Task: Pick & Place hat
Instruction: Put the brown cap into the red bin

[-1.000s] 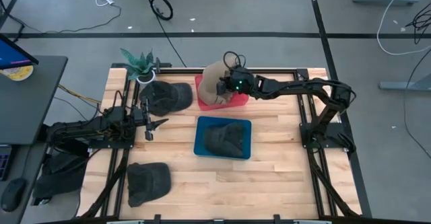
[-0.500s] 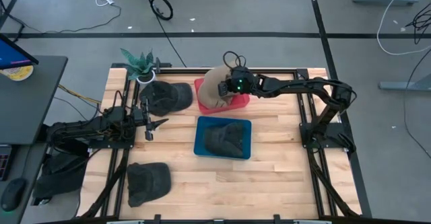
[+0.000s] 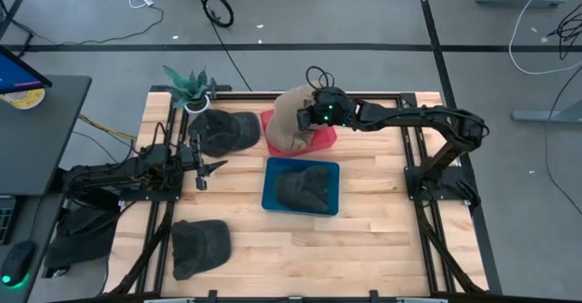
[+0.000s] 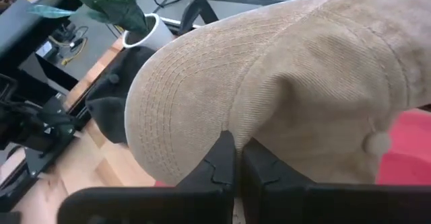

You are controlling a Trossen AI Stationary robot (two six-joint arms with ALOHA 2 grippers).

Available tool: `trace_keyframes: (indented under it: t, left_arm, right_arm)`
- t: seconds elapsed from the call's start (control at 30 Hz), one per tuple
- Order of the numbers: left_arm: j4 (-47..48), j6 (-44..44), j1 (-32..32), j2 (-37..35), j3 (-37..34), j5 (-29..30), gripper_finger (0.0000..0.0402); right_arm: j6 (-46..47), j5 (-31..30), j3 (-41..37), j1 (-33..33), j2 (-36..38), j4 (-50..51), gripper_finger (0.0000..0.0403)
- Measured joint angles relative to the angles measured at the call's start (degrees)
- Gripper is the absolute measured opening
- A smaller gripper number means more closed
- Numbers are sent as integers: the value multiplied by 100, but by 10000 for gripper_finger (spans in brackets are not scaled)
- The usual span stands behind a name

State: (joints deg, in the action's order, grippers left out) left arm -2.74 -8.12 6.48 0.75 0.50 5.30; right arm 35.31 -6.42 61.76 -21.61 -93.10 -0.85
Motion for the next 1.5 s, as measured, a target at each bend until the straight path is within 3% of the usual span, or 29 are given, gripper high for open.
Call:
trace_keyframes:
  t: [0.3, 0.83, 1.3, 1.5]
  left_arm:
    - [0, 0, 0, 0, 0, 0, 177]
    - [0, 0, -1, 0, 0, 0, 177]
    - [0, -2, 0, 0, -1, 0, 177]
    - [0, -2, -2, -2, 0, 0, 177]
  right_arm:
    - [168, 2, 2, 45, 45, 787, 5]
    - [-49, 243, 2, 158, 29, 854, 8]
    - [-158, 236, 2, 158, 29, 806, 91]
    - [-863, 468, 2, 158, 31, 397, 127]
